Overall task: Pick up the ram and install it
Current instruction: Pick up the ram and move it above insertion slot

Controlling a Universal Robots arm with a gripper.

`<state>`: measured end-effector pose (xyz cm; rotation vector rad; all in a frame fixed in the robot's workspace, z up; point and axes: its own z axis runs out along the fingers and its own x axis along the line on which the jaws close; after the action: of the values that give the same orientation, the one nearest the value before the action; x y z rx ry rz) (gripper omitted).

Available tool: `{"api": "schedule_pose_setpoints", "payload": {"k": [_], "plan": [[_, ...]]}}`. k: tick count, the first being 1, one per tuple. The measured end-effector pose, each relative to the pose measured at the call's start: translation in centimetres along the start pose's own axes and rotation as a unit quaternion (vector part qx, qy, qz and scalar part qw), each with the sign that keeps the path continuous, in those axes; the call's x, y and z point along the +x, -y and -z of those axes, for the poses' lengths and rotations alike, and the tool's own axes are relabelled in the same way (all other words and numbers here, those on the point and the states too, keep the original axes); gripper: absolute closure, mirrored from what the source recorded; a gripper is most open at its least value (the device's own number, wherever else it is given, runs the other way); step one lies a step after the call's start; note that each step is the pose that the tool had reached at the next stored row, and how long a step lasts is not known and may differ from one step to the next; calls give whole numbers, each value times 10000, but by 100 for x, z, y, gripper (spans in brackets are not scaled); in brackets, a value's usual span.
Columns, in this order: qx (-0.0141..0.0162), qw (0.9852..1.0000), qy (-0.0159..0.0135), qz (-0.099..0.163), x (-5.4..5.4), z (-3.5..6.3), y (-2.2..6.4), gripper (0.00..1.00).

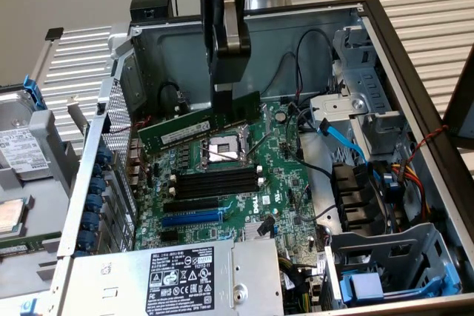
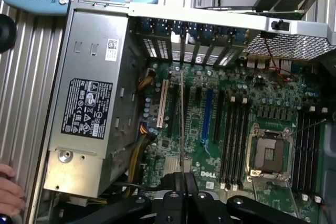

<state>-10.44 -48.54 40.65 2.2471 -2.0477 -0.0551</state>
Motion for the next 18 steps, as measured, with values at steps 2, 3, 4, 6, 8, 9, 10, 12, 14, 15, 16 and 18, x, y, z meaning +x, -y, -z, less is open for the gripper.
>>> {"api": "schedule_pose_setpoints", "payload": {"k": [2,3,4,6,8,9,10,12,14,15,16,18], "plan": [[0,10000,0,-1,-53,1,11,88],[0,10000,0,-2,-73,0,18,88],[0,10000,0,-4,-89,-1,28,88],[0,10000,1,-14,-110,-6,42,88],[0,10000,3,-22,-132,-12,53,88],[-1,10000,2,-26,-145,-15,57,88],[0,10000,2,-27,-160,-19,61,88],[1,10000,3,-29,-194,-26,68,88],[2,10000,4,-32,-228,-33,73,88],[4,10000,5,-32,-247,-37,76,88],[7,10000,7,-33,-264,-41,78,88],[14,10000,12,-34,-297,-48,82,88]]}}
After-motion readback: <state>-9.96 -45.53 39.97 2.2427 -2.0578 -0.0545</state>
